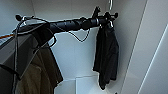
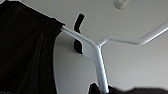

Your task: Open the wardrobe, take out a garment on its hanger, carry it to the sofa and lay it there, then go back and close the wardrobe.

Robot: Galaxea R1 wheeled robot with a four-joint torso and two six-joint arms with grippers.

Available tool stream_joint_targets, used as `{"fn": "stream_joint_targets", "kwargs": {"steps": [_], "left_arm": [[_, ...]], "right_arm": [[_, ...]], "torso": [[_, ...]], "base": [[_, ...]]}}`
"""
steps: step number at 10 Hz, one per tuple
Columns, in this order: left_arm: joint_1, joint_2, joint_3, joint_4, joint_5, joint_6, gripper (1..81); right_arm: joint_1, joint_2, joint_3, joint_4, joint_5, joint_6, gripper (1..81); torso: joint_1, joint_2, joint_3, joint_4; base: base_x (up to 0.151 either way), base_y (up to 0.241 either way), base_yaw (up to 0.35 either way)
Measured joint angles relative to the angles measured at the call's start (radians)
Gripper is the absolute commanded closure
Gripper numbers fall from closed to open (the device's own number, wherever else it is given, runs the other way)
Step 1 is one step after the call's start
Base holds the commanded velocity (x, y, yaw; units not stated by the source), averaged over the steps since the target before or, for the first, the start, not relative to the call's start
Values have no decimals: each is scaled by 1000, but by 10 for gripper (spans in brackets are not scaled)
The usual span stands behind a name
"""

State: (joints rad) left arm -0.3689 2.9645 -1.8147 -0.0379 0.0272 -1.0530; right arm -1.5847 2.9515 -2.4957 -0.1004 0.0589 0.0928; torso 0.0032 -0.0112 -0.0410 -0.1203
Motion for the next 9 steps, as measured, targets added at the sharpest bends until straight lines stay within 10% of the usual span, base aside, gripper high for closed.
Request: {"fn": "stream_joint_targets", "kwargs": {"steps": [4,9], "left_arm": [[0,-61,54,13,32,0,811],[51,-111,248,35,43,1,811]], "right_arm": [[12,0,0,0,1,0,10],[11,9,0,0,11,0,10]], "torso": [[0,0,0,115],[0,0,0,119]], "base": [[0,0,0],[0,0,0]]}}
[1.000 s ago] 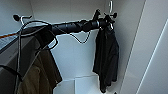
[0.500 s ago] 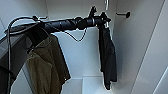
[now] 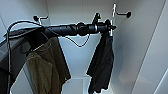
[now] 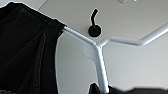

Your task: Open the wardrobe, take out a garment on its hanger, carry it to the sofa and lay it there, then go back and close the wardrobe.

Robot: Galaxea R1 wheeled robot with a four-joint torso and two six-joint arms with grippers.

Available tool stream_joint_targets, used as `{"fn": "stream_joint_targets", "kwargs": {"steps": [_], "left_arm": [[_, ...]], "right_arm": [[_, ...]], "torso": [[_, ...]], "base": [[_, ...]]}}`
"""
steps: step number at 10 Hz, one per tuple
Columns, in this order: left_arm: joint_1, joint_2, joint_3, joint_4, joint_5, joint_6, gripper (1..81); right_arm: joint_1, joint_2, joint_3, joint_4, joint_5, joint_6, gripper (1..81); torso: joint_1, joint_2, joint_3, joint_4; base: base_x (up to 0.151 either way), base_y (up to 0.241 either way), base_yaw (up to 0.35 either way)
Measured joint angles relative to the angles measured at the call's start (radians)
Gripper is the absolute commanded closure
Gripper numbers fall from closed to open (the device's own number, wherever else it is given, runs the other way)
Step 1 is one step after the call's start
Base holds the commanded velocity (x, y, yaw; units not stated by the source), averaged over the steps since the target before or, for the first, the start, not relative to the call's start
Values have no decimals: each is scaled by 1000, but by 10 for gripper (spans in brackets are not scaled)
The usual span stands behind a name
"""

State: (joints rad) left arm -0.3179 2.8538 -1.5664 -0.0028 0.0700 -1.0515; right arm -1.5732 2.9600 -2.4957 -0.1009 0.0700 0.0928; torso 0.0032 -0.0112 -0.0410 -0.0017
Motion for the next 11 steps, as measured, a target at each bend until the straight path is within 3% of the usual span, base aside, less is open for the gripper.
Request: {"fn": "stream_joint_targets", "kwargs": {"steps": [5,8,11], "left_arm": [[102,-184,193,7,-102,3,811],[130,-197,205,10,-111,3,811],[145,-195,204,15,-112,5,811]], "right_arm": [[0,3,0,0,1,0,10],[0,5,0,0,1,0,10],[8,5,0,0,9,-1,10]], "torso": [[0,0,0,0],[0,0,0,0],[2,1,-1,0]], "base": [[0,0,0],[0,0,0],[-83,0,0]]}}
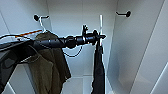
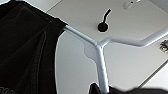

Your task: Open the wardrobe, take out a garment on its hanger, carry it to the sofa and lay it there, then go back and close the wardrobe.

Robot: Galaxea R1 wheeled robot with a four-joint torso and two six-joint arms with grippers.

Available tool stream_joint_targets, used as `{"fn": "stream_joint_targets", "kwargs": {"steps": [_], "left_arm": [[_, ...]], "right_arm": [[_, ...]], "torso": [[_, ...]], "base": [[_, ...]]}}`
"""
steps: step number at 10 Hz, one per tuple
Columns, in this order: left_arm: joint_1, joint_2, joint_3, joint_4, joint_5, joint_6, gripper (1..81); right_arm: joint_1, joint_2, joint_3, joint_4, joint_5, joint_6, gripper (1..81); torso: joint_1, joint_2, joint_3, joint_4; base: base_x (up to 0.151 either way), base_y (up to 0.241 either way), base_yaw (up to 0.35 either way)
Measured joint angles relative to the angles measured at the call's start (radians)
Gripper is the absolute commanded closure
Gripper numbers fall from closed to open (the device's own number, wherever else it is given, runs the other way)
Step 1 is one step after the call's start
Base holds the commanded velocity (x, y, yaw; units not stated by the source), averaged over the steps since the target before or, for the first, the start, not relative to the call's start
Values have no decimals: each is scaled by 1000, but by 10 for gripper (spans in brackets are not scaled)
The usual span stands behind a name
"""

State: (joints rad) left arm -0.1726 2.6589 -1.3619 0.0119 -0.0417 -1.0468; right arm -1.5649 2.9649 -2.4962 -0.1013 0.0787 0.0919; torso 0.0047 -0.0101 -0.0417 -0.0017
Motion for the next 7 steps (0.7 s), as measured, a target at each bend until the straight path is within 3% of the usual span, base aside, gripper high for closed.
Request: {"fn": "stream_joint_targets", "kwargs": {"steps": [7], "left_arm": [[18,0,25,4,-3,2,811]], "right_arm": [[-11,0,0,0,4,-6,10]], "torso": [[-1,0,0,0]], "base": [[-121,0,0]]}}
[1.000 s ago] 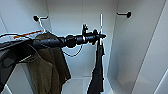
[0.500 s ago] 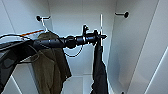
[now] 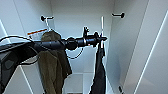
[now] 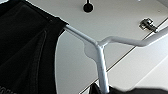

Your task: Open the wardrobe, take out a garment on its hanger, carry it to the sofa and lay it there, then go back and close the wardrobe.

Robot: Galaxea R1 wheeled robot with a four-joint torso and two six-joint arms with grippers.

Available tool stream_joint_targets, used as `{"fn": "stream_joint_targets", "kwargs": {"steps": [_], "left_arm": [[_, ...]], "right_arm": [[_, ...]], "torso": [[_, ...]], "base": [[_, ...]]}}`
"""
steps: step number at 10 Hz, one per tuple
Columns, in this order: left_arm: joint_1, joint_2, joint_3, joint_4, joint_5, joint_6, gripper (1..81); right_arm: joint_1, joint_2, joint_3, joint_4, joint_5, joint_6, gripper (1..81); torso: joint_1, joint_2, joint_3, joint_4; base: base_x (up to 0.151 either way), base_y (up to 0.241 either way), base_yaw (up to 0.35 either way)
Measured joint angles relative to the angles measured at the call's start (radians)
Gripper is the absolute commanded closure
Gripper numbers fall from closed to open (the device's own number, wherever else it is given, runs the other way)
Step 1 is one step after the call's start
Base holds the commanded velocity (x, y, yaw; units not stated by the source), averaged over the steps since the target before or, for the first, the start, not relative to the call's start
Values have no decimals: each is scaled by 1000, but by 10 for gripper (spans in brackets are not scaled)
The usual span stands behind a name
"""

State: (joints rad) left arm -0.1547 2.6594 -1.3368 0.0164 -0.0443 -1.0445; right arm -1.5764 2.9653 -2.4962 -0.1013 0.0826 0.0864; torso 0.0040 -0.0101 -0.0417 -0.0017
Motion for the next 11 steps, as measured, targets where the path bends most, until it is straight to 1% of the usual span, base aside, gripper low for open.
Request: {"fn": "stream_joint_targets", "kwargs": {"steps": [8,11], "left_arm": [[29,3,21,3,-2,4,811],[40,3,23,3,-2,19,811]], "right_arm": [[0,0,-4,0,0,-1,10],[-2,3,-4,0,0,-1,10]], "torso": [[0,0,0,0],[0,0,0,0]], "base": [[-130,0,0],[-137,0,0]]}}
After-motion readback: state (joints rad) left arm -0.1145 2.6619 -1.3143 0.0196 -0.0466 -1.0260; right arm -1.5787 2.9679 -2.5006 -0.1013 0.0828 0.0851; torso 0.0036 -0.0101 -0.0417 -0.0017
